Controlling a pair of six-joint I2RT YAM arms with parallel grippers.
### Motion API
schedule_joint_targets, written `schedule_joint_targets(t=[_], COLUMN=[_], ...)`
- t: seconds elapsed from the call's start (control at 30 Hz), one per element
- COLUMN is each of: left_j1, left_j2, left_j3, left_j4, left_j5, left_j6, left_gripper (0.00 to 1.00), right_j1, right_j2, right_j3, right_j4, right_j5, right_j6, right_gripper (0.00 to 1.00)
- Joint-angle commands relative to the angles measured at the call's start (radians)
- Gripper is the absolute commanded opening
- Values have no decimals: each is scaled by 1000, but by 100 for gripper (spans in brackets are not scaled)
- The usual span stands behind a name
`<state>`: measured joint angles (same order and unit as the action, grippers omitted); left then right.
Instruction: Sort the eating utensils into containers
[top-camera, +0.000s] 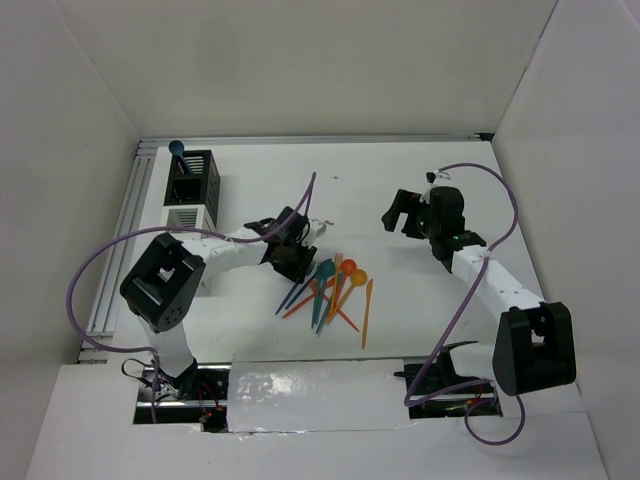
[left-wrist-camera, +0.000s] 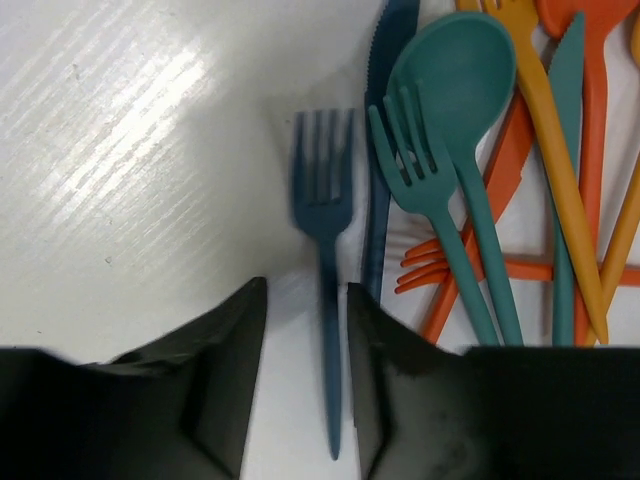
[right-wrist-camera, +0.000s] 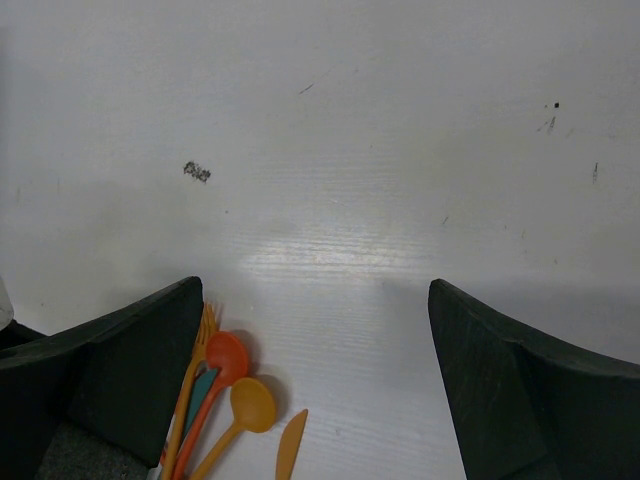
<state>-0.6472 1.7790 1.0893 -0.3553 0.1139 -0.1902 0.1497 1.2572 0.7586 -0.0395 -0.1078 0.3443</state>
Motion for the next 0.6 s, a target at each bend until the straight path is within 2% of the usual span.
schedule_joint_targets(t=[0.0, 0.1, 0.3, 0.4, 0.5, 0.57], left_j1=[-5, -5, -11, -2, 61, 131], left_j2=[33, 54, 69, 54, -36, -153], left_j3=[-5, 6, -31, -32, -39, -45], left_j4=[12, 3, 45, 59, 115, 188], left_j5=[-26, -59, -72, -101, -67, -11], left_j6=[-11, -22, -32, -61, -81, -87], left_gripper=[43, 29, 22, 5, 5, 5], right_j1=[-9, -10, -10, -10, -12, -12], right_j2=[-13, -15, -33, -39, -39, -39], right_j3=[-7, -7, -16, -16, -7, -7], right_j4=[10, 10, 10, 10, 10, 10], right_j5=[14, 23, 33, 33, 33, 23], right_j6=[-1, 1, -1, -4, -7, -2], right_gripper=[100, 100, 100, 100, 100, 100])
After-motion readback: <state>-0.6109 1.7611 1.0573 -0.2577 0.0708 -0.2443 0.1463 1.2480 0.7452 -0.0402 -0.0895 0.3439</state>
